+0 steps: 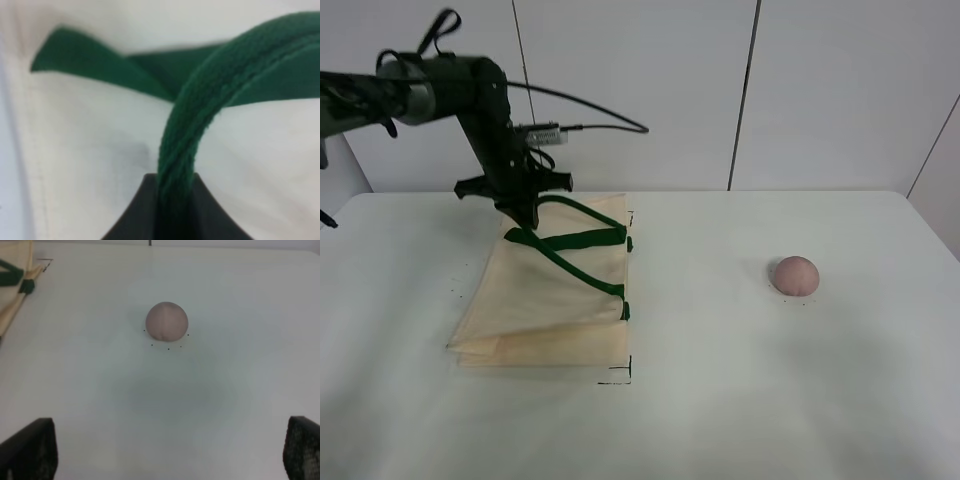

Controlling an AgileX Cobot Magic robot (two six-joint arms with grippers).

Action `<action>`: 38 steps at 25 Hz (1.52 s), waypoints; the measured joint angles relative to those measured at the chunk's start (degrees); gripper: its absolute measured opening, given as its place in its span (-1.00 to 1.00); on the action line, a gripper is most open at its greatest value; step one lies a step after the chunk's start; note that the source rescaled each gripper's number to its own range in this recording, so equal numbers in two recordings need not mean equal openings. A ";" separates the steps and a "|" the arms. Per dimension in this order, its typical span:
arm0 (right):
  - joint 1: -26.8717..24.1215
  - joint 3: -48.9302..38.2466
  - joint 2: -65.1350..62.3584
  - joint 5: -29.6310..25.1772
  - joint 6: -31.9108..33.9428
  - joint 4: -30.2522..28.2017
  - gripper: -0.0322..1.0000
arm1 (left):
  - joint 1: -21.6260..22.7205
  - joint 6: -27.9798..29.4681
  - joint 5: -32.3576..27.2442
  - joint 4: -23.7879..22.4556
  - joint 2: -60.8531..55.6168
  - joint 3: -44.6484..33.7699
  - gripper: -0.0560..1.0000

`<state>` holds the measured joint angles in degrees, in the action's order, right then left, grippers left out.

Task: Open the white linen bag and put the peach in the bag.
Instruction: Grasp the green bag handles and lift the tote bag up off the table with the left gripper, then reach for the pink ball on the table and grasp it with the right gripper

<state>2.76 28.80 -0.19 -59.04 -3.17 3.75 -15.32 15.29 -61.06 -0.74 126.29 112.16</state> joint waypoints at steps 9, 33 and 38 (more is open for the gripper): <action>0.00 0.00 0.00 0.00 0.00 0.00 1.00 | 0.00 -5.84 -6.03 2.53 -9.26 10.71 -0.89; 0.00 27.80 78.67 12.22 -0.30 0.84 1.00 | 0.00 -8.10 -6.13 3.56 -16.74 10.71 -0.89; 0.63 43.22 99.25 10.96 -1.43 0.84 1.00 | 0.00 -8.10 -6.13 3.56 -16.82 10.71 -0.89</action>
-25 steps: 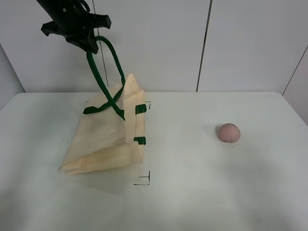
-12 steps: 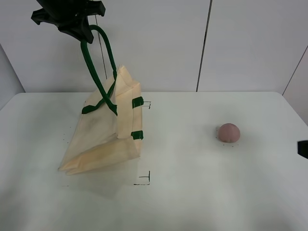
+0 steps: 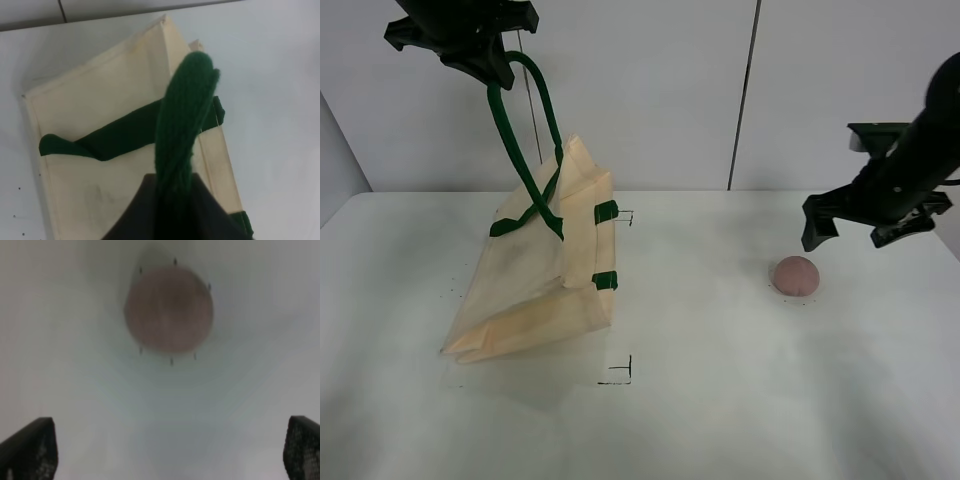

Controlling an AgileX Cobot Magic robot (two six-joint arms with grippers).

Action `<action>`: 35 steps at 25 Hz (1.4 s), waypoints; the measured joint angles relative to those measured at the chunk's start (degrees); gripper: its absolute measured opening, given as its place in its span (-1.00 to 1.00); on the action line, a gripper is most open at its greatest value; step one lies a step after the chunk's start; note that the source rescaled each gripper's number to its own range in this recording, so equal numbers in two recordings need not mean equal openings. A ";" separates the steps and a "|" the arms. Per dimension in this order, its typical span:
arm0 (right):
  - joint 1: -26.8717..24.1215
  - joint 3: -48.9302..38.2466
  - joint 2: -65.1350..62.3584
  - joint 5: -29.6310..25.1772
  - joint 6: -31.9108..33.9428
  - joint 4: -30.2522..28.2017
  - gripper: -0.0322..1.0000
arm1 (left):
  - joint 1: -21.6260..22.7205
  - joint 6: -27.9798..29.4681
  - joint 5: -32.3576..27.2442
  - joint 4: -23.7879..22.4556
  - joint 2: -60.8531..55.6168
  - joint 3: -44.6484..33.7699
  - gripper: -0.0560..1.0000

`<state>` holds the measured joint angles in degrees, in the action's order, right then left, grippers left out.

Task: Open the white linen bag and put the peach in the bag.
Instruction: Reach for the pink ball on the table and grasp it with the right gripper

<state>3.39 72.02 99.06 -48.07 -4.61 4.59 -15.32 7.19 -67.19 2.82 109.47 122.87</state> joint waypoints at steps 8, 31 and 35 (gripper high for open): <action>2.86 13.36 17.05 -0.64 1.62 -0.07 1.00 | 0.00 0.00 0.00 0.00 -0.16 0.00 -0.89; 0.56 14.51 28.04 4.38 2.17 -0.67 0.15 | 0.00 0.00 0.00 0.00 -0.16 0.00 -0.89; 0.56 14.74 27.19 4.51 2.11 -0.17 -0.91 | 0.00 0.00 0.00 0.00 -0.16 0.00 -0.89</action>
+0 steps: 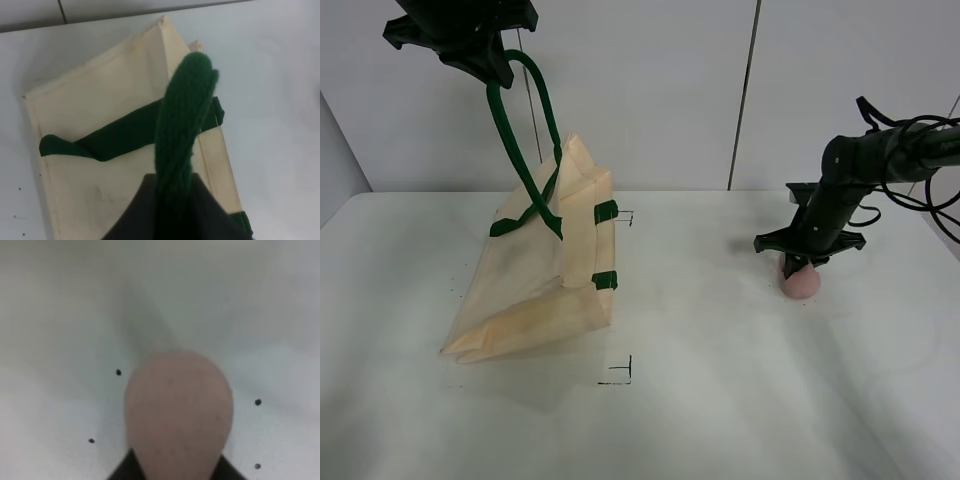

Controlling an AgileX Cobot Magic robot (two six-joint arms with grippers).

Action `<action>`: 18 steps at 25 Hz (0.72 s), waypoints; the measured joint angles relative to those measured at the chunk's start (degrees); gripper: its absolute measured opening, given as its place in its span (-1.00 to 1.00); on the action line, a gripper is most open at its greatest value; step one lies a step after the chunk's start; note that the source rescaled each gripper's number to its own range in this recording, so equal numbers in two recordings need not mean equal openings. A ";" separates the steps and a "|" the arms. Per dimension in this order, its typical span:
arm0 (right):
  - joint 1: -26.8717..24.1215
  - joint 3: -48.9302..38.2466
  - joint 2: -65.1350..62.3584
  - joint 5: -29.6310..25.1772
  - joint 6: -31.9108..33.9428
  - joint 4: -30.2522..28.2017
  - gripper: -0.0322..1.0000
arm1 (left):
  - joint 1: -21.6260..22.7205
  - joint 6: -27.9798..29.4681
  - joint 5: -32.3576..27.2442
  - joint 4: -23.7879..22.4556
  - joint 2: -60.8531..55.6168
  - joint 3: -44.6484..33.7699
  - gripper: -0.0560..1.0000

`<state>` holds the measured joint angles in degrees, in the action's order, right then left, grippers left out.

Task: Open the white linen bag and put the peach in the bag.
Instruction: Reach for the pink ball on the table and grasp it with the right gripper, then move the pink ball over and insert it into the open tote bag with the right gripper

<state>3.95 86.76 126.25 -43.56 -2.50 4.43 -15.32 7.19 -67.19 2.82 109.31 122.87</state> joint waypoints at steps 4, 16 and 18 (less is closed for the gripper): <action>0.00 1.61 -1.81 -0.76 -2.43 2.43 -0.94 | 0.00 0.00 0.00 0.13 -0.65 0.00 -0.89; 10.49 20.07 -6.54 -9.78 -22.48 28.60 -0.94 | 0.00 -0.02 0.00 0.40 -1.76 0.00 -0.89; 14.58 20.68 -6.54 -7.29 -25.01 30.74 -0.94 | 0.00 -0.02 0.00 0.40 -1.76 0.00 -0.89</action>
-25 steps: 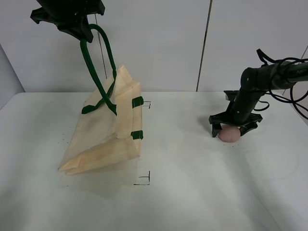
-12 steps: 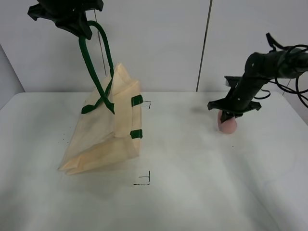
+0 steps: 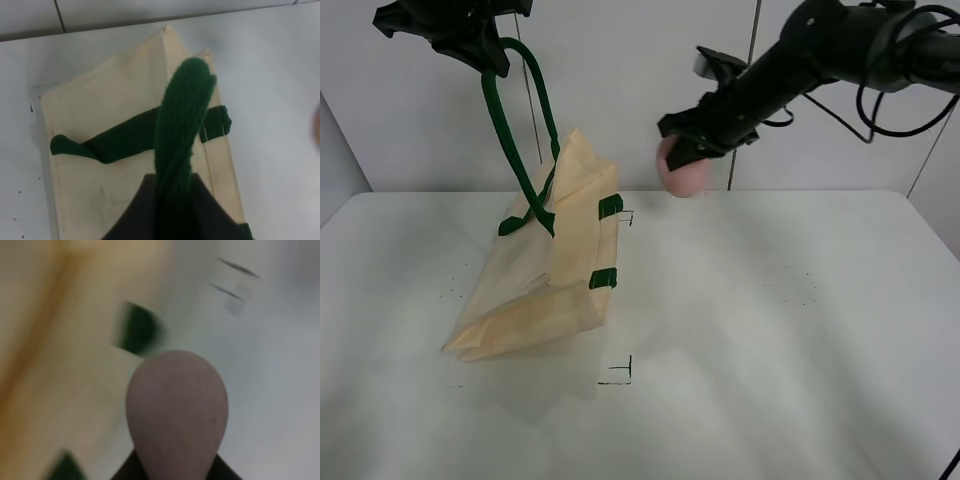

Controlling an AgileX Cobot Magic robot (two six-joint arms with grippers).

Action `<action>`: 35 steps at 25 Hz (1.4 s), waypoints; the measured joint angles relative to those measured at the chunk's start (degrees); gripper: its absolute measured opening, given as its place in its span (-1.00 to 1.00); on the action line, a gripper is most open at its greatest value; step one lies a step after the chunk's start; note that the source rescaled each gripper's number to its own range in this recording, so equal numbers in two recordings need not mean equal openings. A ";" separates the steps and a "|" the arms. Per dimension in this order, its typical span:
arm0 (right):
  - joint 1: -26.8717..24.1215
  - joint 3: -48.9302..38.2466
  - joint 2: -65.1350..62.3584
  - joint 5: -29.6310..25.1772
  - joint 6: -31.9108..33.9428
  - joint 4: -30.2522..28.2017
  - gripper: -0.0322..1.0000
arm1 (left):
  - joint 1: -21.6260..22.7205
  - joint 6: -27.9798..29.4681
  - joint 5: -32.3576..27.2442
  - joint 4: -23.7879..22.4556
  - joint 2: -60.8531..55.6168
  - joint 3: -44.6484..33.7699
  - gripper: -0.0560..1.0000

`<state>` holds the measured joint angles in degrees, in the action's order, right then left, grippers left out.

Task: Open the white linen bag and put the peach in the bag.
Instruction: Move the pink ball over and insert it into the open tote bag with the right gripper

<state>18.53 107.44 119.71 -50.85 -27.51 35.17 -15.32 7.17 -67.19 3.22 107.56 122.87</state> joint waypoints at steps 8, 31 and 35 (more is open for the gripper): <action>9.66 0.01 4.87 5.84 -13.57 6.40 -0.94 | 0.00 0.00 0.00 0.00 0.00 0.00 -0.89; 11.87 0.25 17.43 16.22 -29.93 27.35 -0.94 | 0.00 0.00 0.00 0.00 0.00 0.00 -0.89; 12.75 0.25 17.74 19.54 -30.46 27.42 -0.94 | 0.00 0.00 0.00 0.23 0.00 0.00 -0.89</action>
<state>31.28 107.68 137.46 -31.32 -57.97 62.58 -15.32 7.17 -67.19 3.45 107.56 122.87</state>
